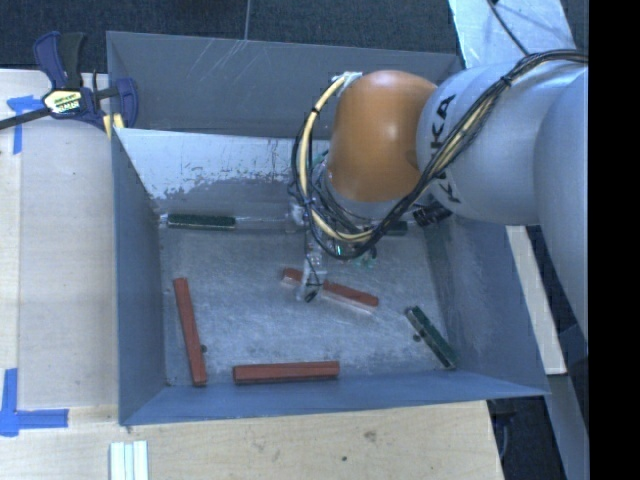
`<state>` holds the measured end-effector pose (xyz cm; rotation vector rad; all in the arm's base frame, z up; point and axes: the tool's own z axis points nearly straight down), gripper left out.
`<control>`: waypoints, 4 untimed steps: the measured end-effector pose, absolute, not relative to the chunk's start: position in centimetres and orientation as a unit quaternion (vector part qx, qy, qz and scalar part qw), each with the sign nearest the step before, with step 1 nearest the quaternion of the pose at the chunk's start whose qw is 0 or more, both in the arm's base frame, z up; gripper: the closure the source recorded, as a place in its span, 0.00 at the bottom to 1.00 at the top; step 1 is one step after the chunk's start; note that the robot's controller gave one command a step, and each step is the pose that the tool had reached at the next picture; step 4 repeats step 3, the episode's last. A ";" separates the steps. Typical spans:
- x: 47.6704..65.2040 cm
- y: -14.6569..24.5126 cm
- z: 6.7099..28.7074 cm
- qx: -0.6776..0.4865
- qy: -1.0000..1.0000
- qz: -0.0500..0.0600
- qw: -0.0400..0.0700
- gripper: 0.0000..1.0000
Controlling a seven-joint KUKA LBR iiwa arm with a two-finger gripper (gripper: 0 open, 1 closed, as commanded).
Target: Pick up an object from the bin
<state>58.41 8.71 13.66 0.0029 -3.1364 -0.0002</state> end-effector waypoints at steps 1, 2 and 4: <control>56.3 5.8 6.6 0.012 -1.000 0.001 0.002 0.00; 56.6 6.0 7.2 0.012 -1.000 0.000 -0.003 1.00; 58.0 4.2 25.6 0.043 -0.999 0.000 -0.006 1.00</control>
Offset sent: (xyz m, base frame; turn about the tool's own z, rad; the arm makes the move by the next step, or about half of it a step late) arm -0.0196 -0.0268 -0.0659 -0.0240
